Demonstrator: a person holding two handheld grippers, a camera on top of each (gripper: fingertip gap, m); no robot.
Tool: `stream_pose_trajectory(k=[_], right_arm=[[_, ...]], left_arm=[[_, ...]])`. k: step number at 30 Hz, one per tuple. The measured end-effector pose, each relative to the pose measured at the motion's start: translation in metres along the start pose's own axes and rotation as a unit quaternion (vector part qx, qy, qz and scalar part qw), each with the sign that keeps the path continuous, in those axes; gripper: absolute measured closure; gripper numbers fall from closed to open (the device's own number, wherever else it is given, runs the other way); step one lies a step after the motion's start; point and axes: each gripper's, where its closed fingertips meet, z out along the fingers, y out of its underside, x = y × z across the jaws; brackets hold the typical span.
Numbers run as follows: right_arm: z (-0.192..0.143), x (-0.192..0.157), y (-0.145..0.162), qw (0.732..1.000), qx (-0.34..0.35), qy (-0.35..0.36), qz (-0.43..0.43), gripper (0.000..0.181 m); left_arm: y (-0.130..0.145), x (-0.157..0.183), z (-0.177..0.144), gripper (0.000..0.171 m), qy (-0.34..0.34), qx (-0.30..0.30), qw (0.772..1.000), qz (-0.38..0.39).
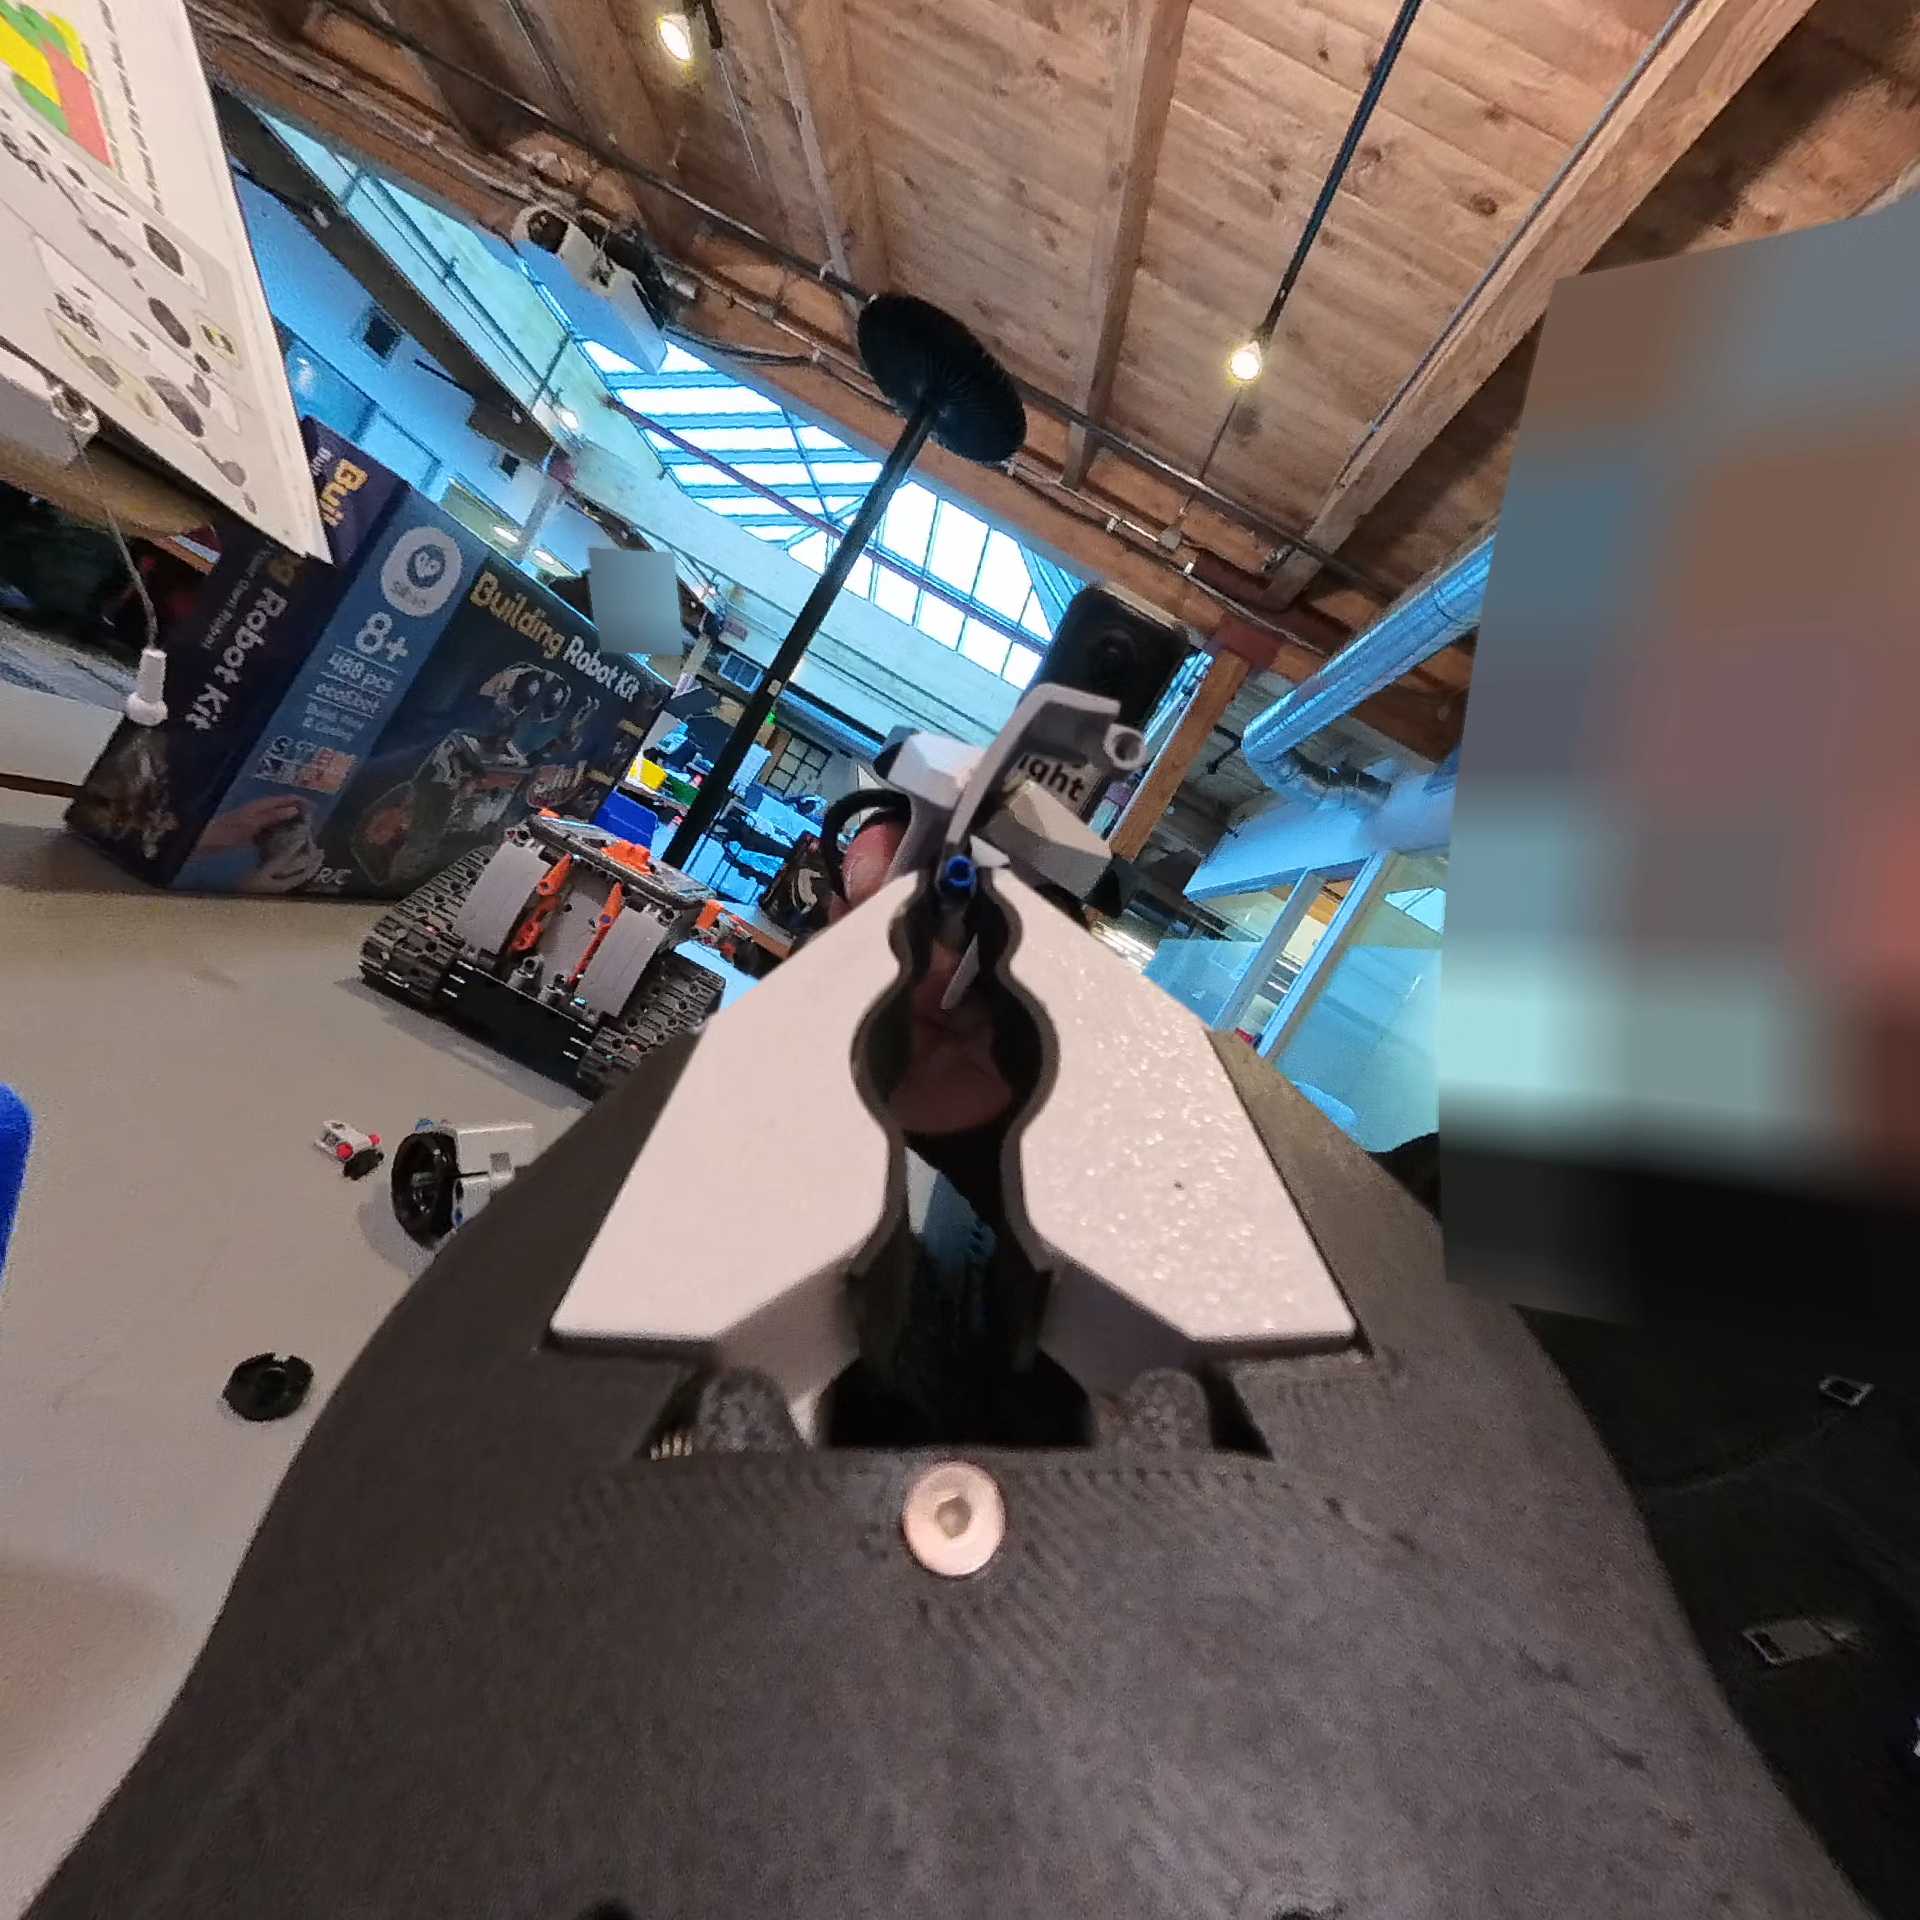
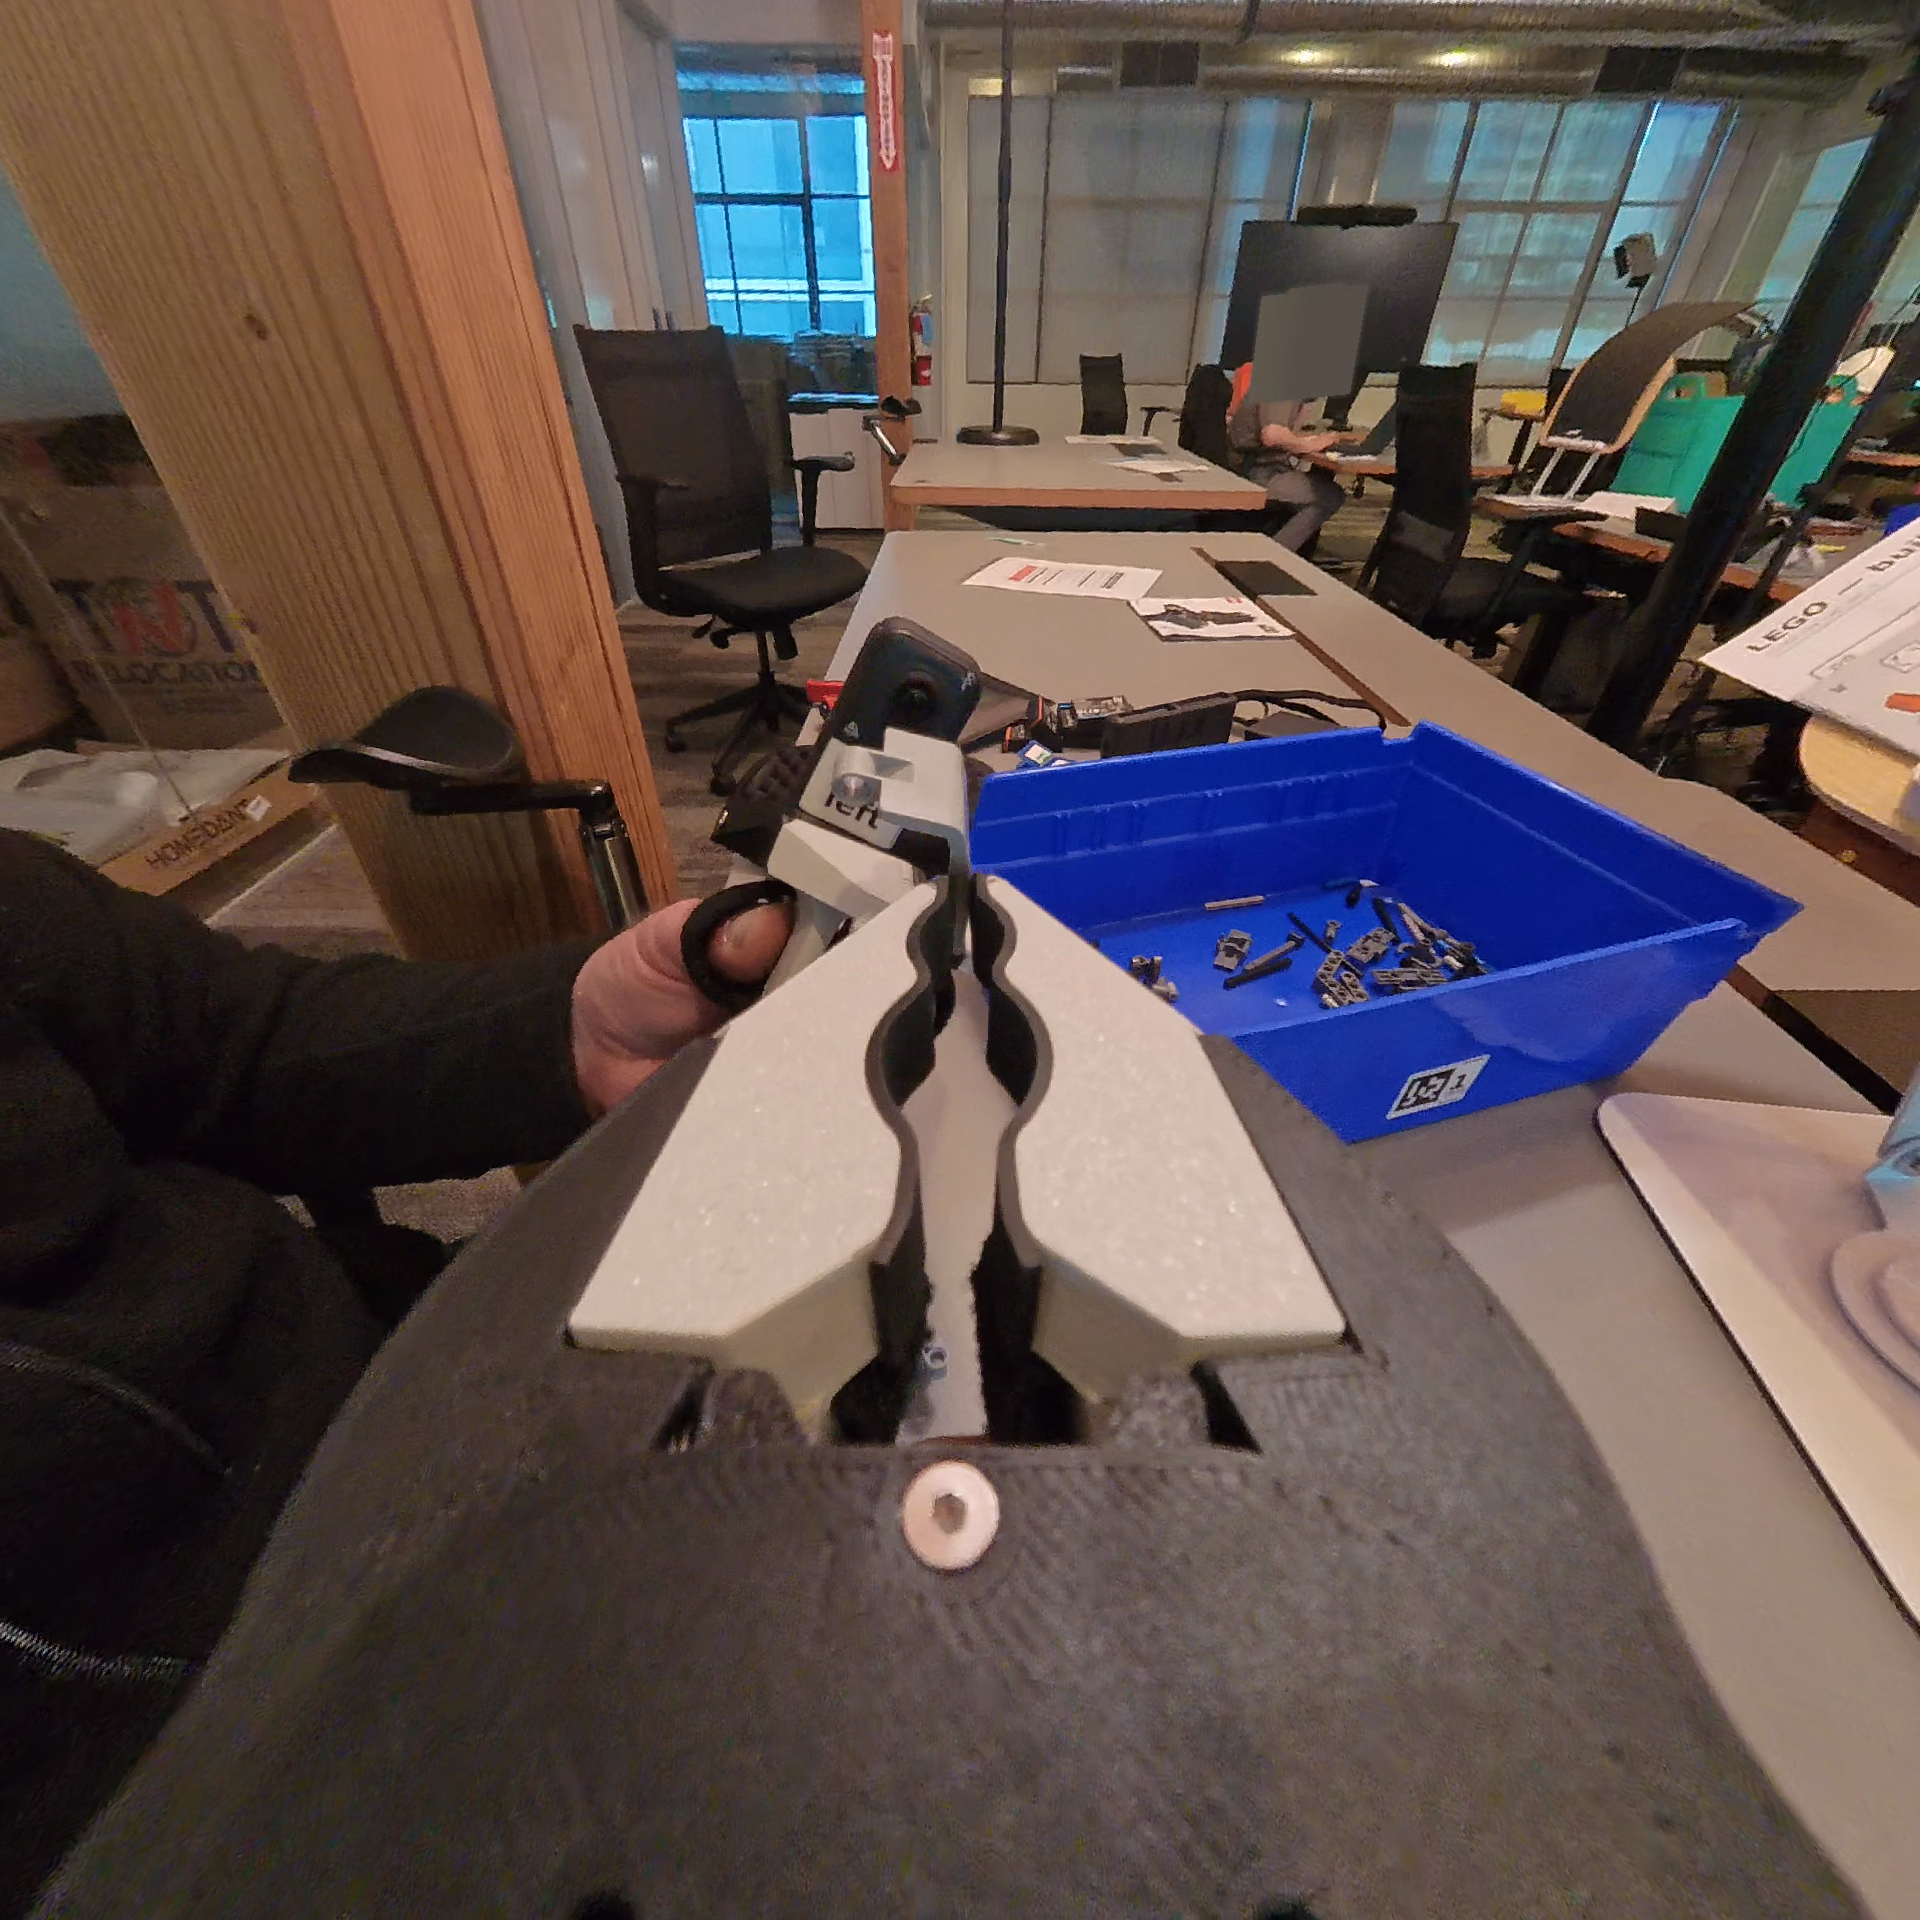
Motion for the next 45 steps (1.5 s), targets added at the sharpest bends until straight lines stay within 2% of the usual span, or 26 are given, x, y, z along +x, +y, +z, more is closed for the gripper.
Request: stream_pose_trajectory(k=[12, 23, 26, 27, 28, 32, 34, 36, 38, 40, 42, 45], right_arm=[[0.001, 0.001, 0.002, 1.0, -0.003, -0.001, 0.006, 0.181], [0.0, 0.005, 0.003, 1.0, 0.008, 0.01, 0.027, 0.168], [0.002, 0.005, 0.001, 1.0, 0.015, 0.016, 0.023, 0.166], [0.002, 0.003, 0.001, 1.0, 0.015, 0.016, 0.016, 0.17], [0.003, 0.002, 0.002, 1.0, 0.011, 0.019, 0.006, 0.181], [-0.001, 0.004, 0.006, 0.999, -0.028, 0.035, -0.01, 0.181], [-0.006, 0.007, 0.013, 0.997, -0.072, 0.033, -0.011, 0.181], [-0.011, 0.005, 0.038, 0.984, -0.175, 0.015, -0.016, 0.181], [-0.018, -0.002, 0.068, 0.961, -0.277, -0.013, -0.017, 0.181], [-0.025, 0.001, 0.101, 0.925, -0.378, -0.006, -0.04, 0.181], [-0.033, 0.002, 0.136, 0.877, -0.476, -0.006, -0.062, 0.181], [-0.037, -0.006, 0.171, 0.823, -0.563, -0.032, -0.06, 0.181]], left_arm=[[0.001, -0.001, -0.001, 0.167, 0.007, 0.008, 1.0, -0.02], [-0.006, -0.003, -0.002, 0.167, 0.004, 0.042, 0.998, -0.035], [0.001, -0.003, 0.002, 0.167, 0.0, 0.026, 0.999, -0.03], [0.003, -0.003, 0.003, 0.167, 0.001, 0.021, 0.999, -0.031], [0.006, -0.003, 0.005, 0.167, 0.001, 0.016, 0.999, -0.033], [0.014, -0.01, 0.006, 0.163, -0.037, -0.016, 0.999, -0.005], [0.019, -0.021, -0.002, 0.149, -0.1, -0.048, 0.993, 0.041], [0.02, -0.024, -0.013, 0.146, -0.141, -0.073, 0.984, 0.085], [0.021, -0.028, -0.025, 0.141, -0.182, -0.109, 0.968, 0.136], [0.03, -0.027, -0.033, 0.14, -0.193, -0.158, 0.955, 0.163], [0.047, -0.035, -0.043, 0.137, -0.218, -0.236, 0.928, 0.188], [0.063, -0.046, -0.055, 0.137, -0.244, -0.304, 0.893, 0.224]])
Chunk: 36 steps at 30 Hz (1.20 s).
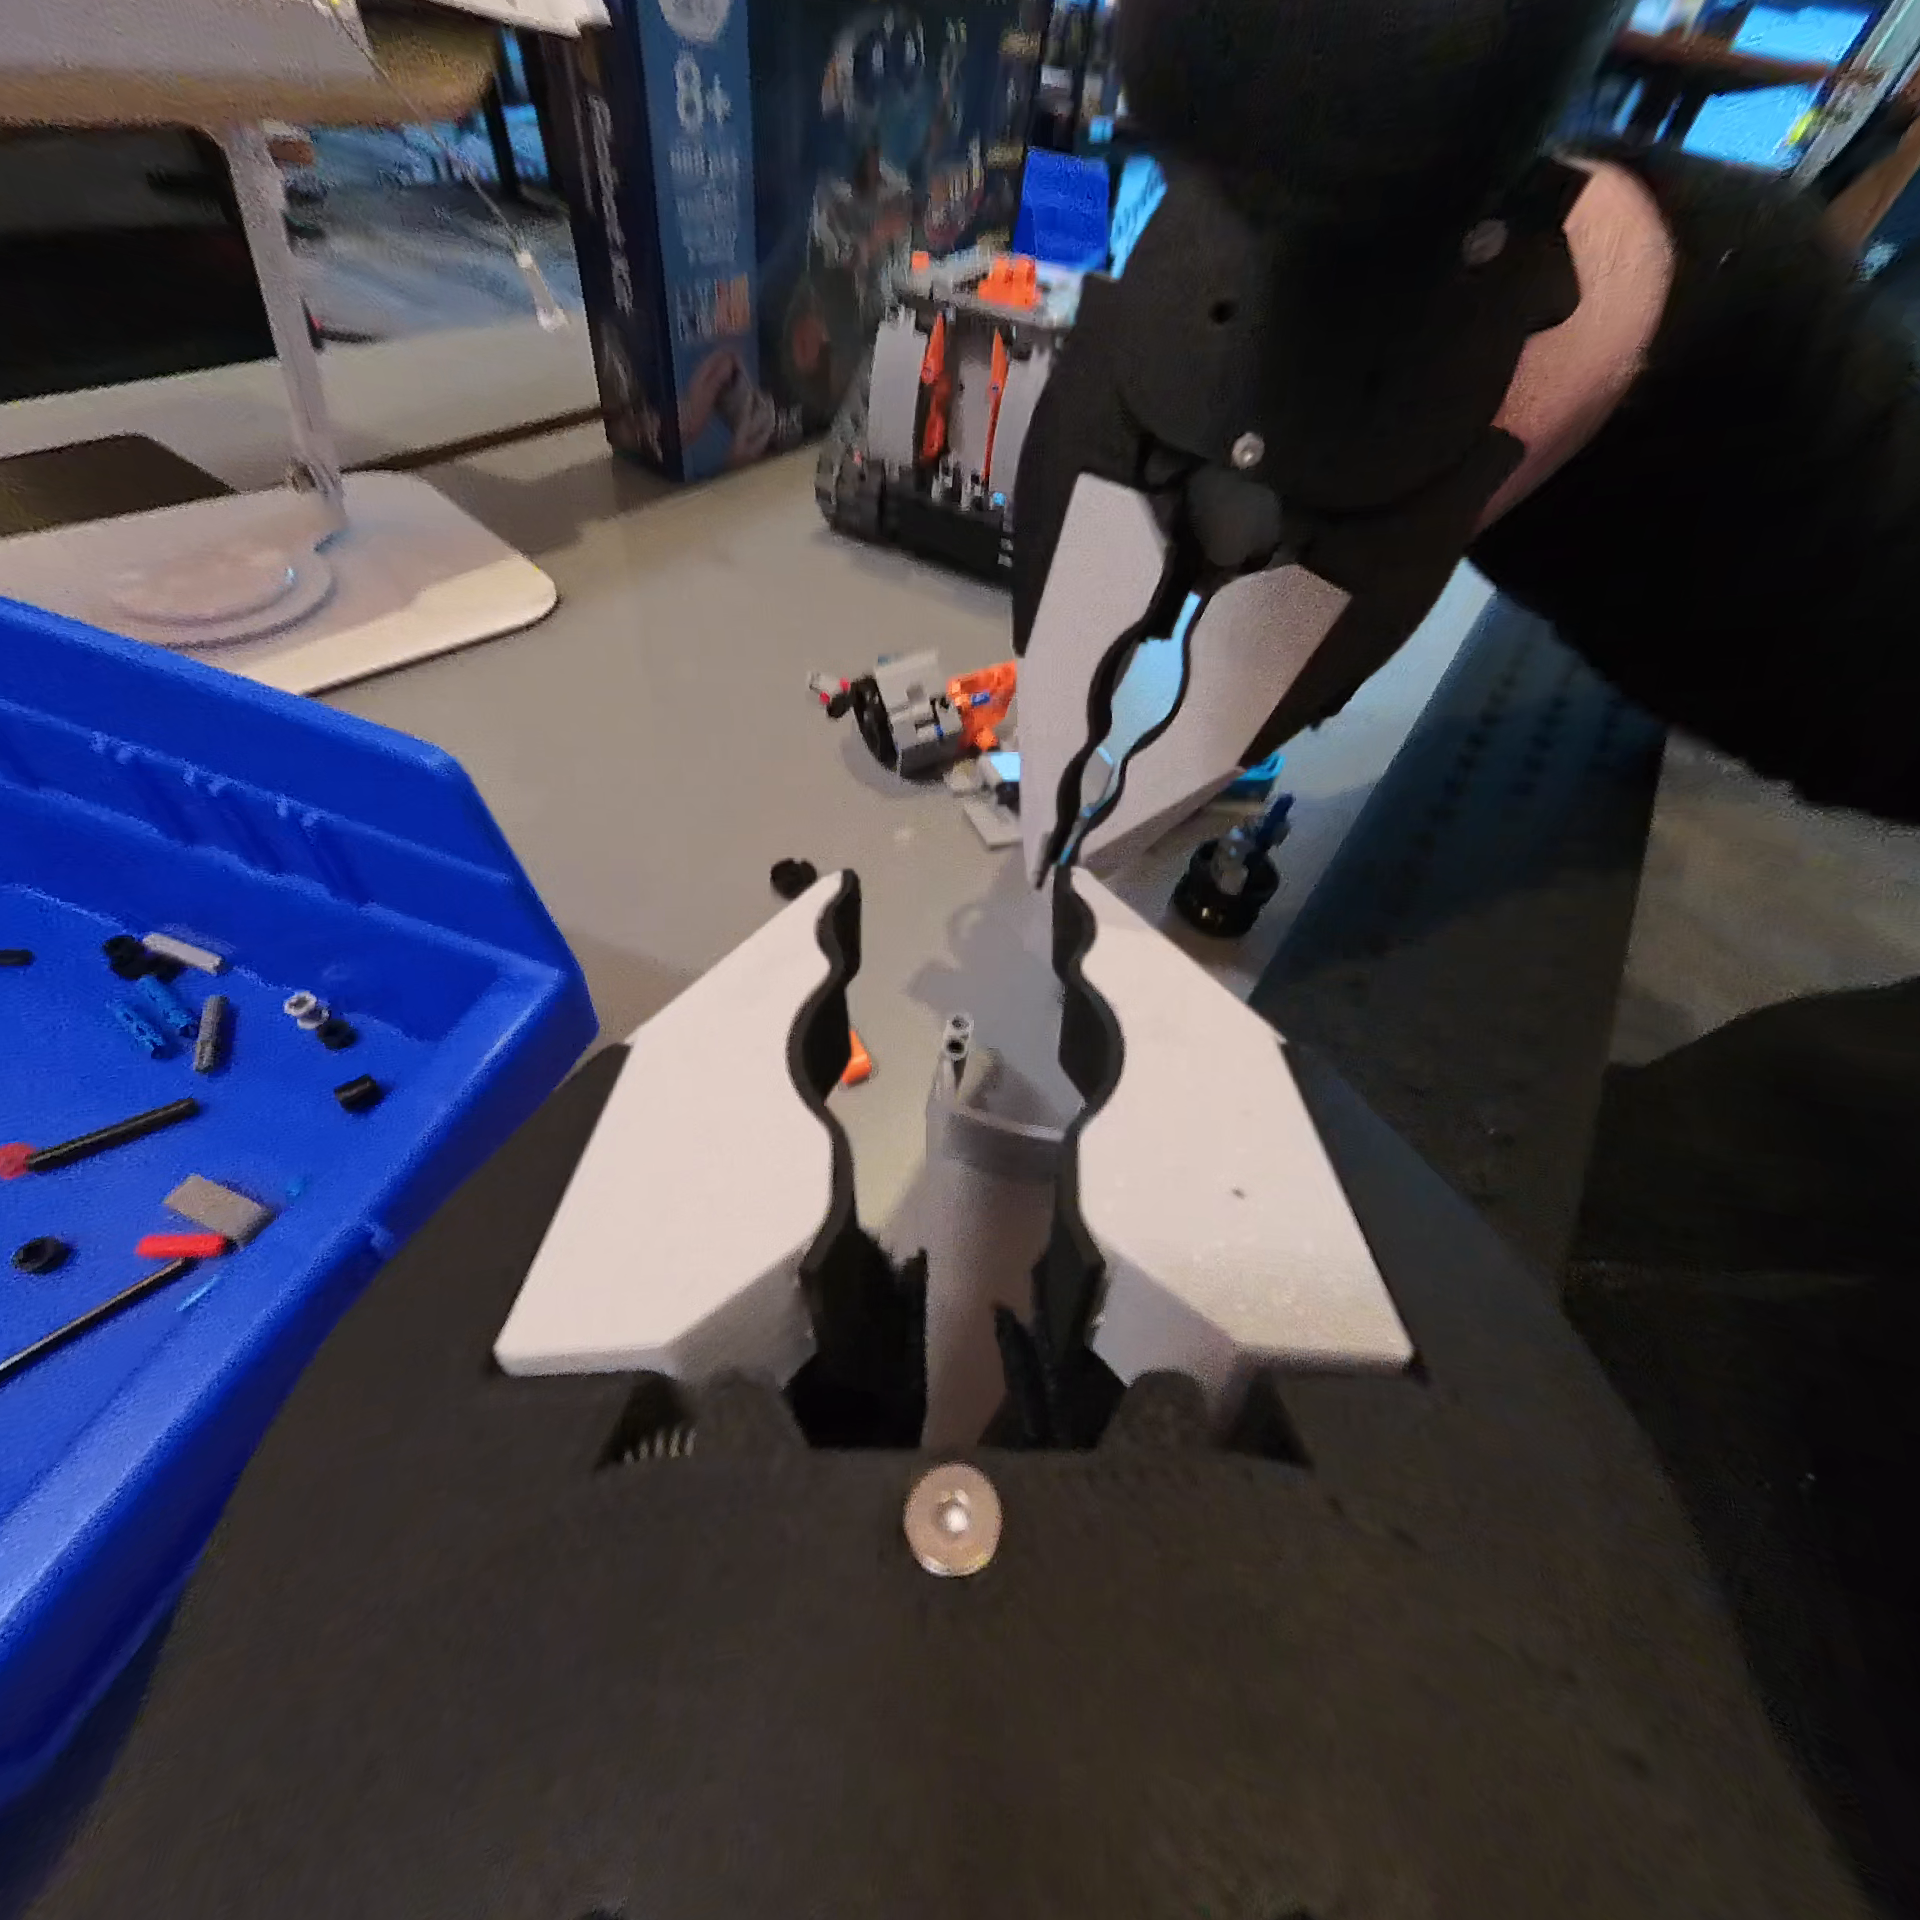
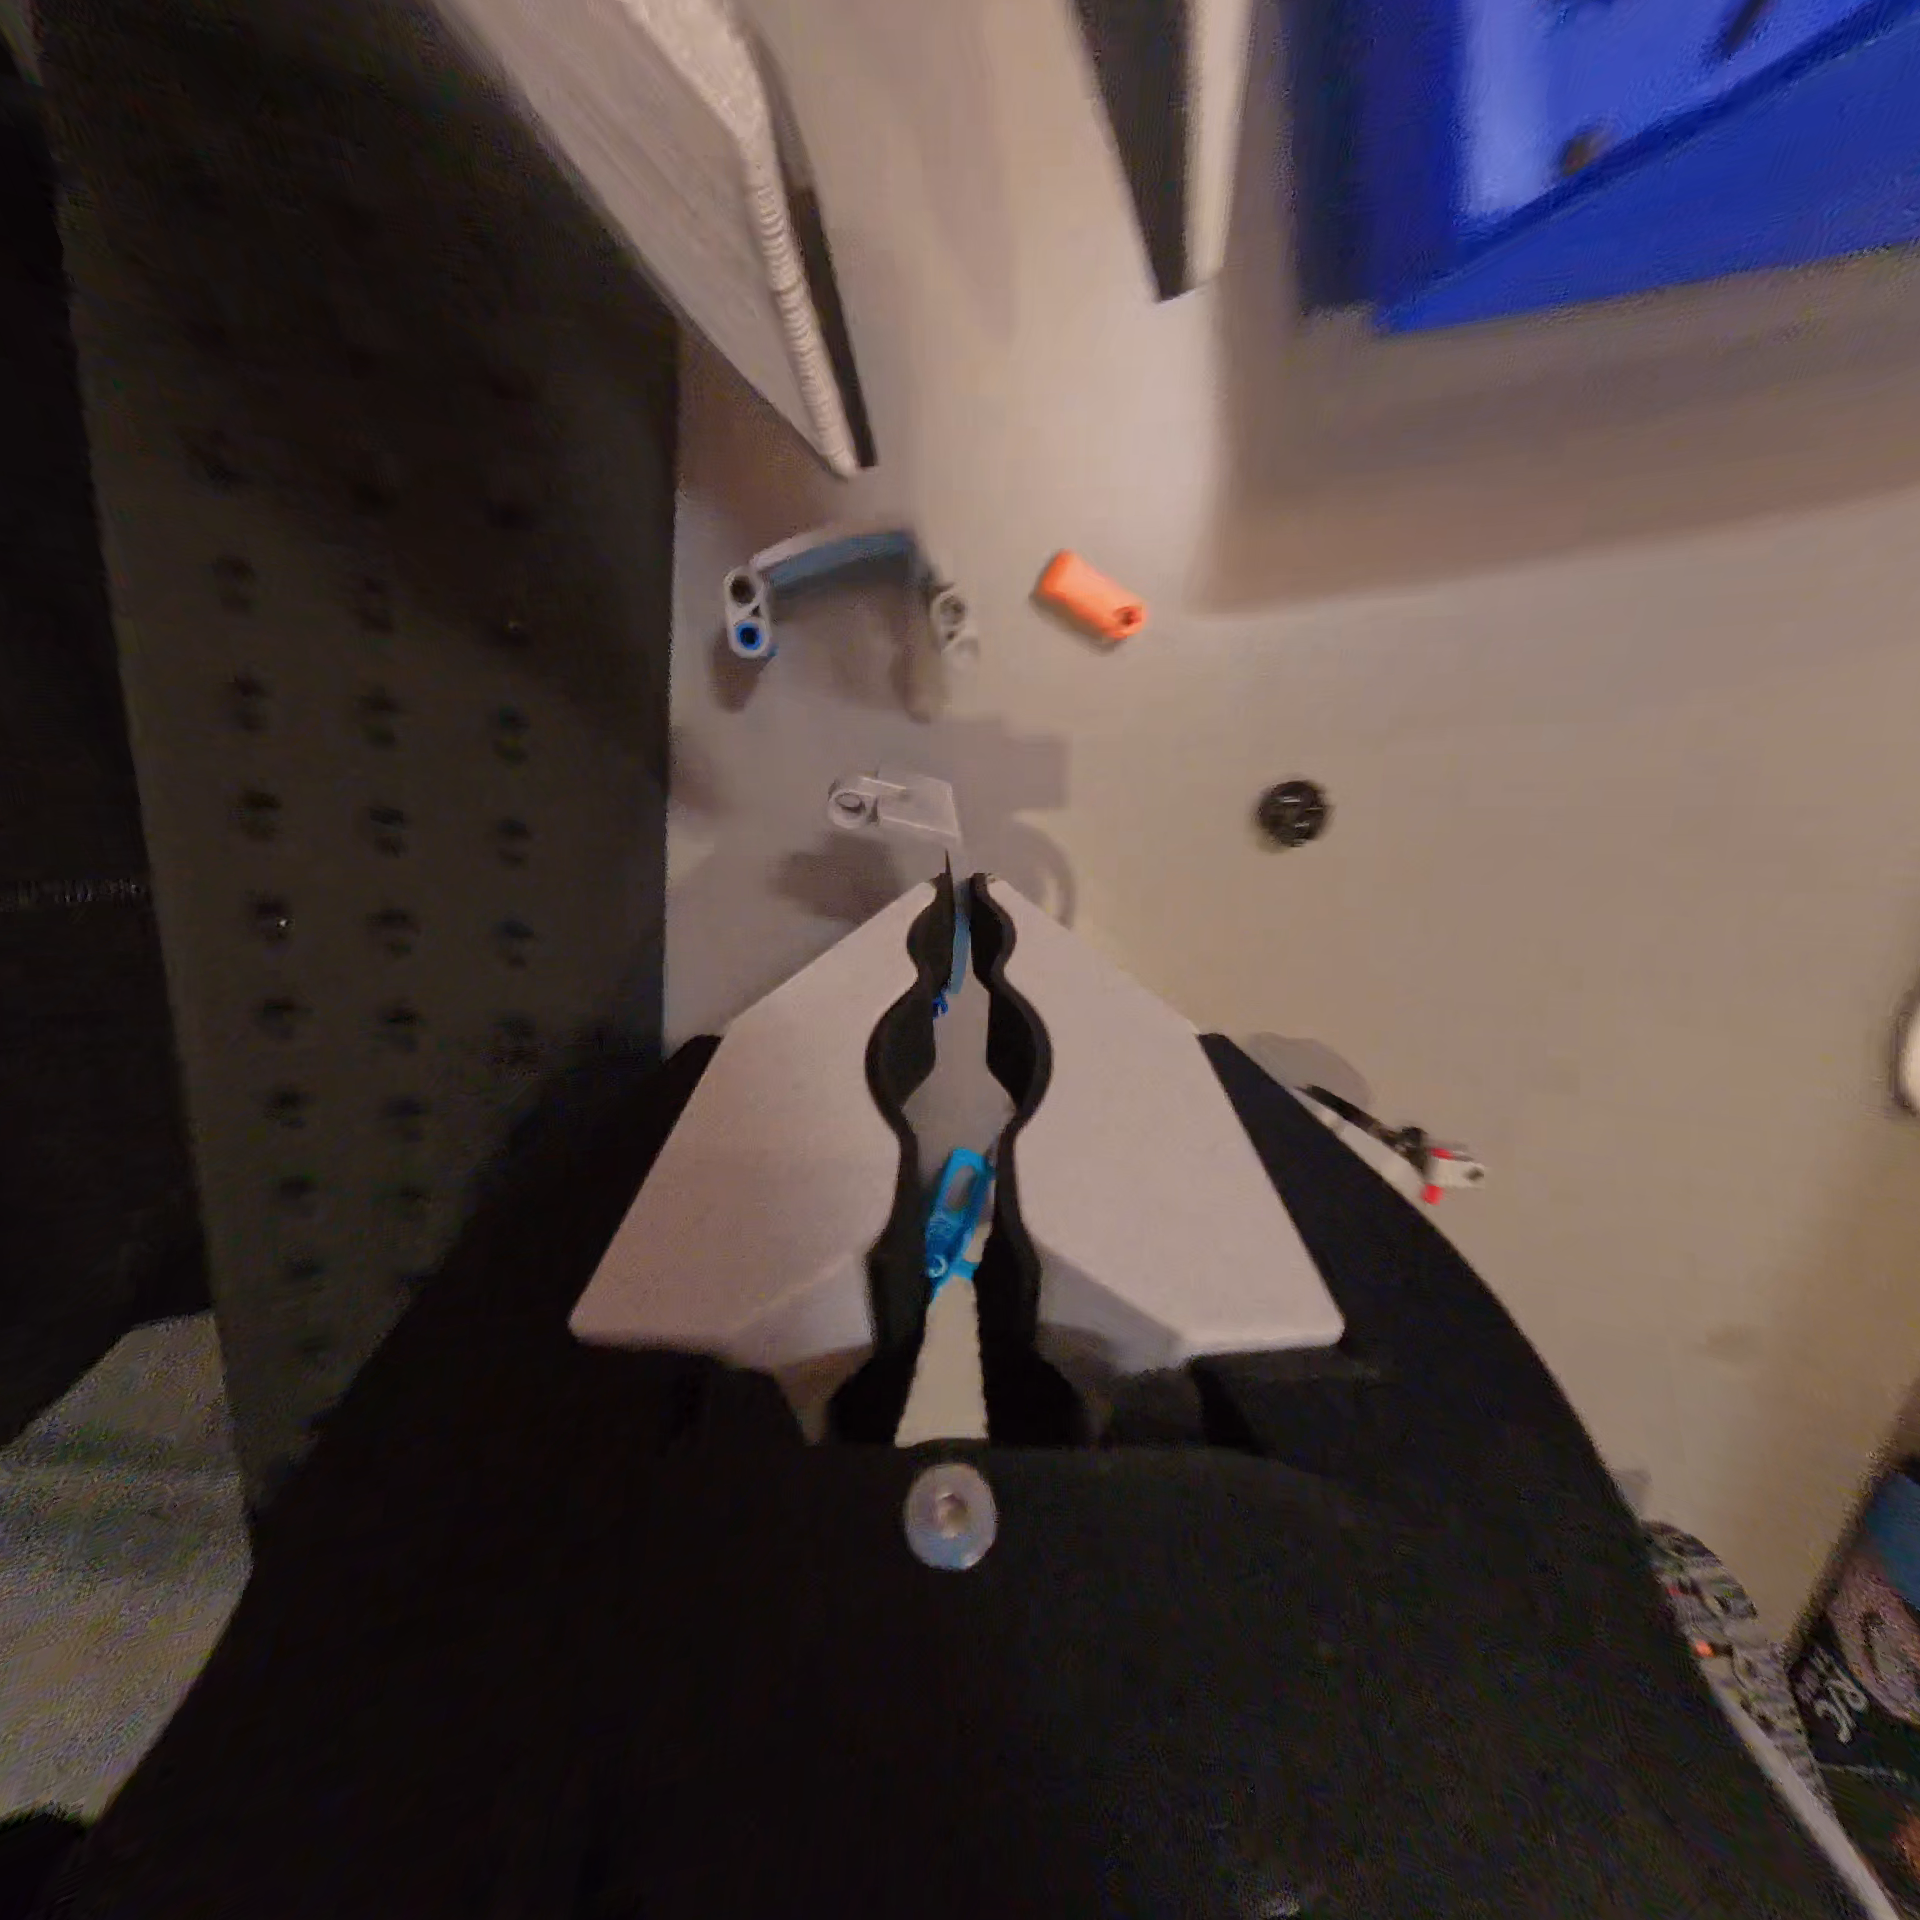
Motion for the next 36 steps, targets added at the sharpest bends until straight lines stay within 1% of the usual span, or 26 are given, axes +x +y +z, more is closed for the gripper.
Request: stream_pose_trajectory(k=[3, 4, 7, 9, 11, 13, 15, 17, 19, 21, 25, 28, 31, 32, 36], right_arm=[[0.016, -0.002, 0.009, 0.998, -0.057, -0.015, 0.003, 0.181], [0.018, -0.002, 0.009, 0.998, -0.066, -0.014, 0.005, 0.181], [0.022, -0.003, 0.008, 0.997, -0.078, -0.018, 0.006, 0.181], [0.023, -0.004, 0.011, 0.996, -0.089, -0.021, 0.007, 0.174], [0.023, -0.004, 0.012, 0.995, -0.091, -0.026, 0.007, 0.173], [0.023, -0.004, 0.012, 0.995, -0.092, -0.032, 0.007, 0.172], [0.024, -0.006, 0.014, 0.994, -0.098, -0.04, 0.003, 0.178], [0.025, -0.007, 0.016, 0.994, -0.097, -0.045, 0.007, 0.181], [0.022, -0.006, 0.016, 0.996, -0.081, -0.045, 0.015, 0.177], [0.014, -0.004, 0.013, 0.998, -0.045, -0.045, 0.027, 0.173], [-0.003, -0.005, 0.021, 0.999, 0.002, -0.042, 0.03, 0.17], [-0.008, -0.006, 0.029, 0.999, 0.032, -0.029, 0.028, 0.17], [-0.006, -0.009, 0.028, 0.997, 0.074, -0.023, 0.019, 0.172], [-0.005, -0.01, 0.026, 0.996, 0.086, -0.021, 0.017, 0.172], [0.002, -0.01, 0.025, 0.994, 0.109, -0.013, 0.019, 0.173]], left_arm=[[0.015, 0.0, 0.002, 0.137, 0.003, -0.04, 0.999, 0.006], [0.019, -0.001, 0.002, 0.138, 0.001, -0.049, 0.999, 0.008], [0.036, -0.001, 0.003, 0.138, 0.007, -0.087, 0.996, 0.017], [0.042, -0.002, 0.003, 0.136, 0.01, -0.097, 0.995, 0.021], [0.046, 0.002, 0.002, 0.135, 0.026, -0.105, 0.994, 0.018], [0.052, 0.005, 0.002, 0.129, 0.042, -0.119, 0.992, 0.022], [0.058, 0.005, 0.002, 0.125, 0.044, -0.132, 0.99, 0.032], [0.057, 0.006, 0.002, 0.123, 0.043, -0.13, 0.99, 0.043], [0.051, 0.011, 0.002, 0.123, 0.05, -0.115, 0.991, 0.051], [0.042, 0.013, 0.002, 0.124, 0.046, -0.1, 0.992, 0.065], [0.037, 0.024, 0.013, 0.127, 0.059, -0.118, 0.987, 0.093], [0.038, 0.033, 0.032, 0.131, 0.072, -0.157, 0.977, 0.127], [0.049, 0.03, 0.052, 0.133, 0.057, -0.225, 0.957, 0.175], [0.053, 0.031, 0.057, 0.134, 0.061, -0.244, 0.95, 0.184], [0.063, 0.03, 0.07, 0.144, 0.067, -0.289, 0.934, 0.199]])
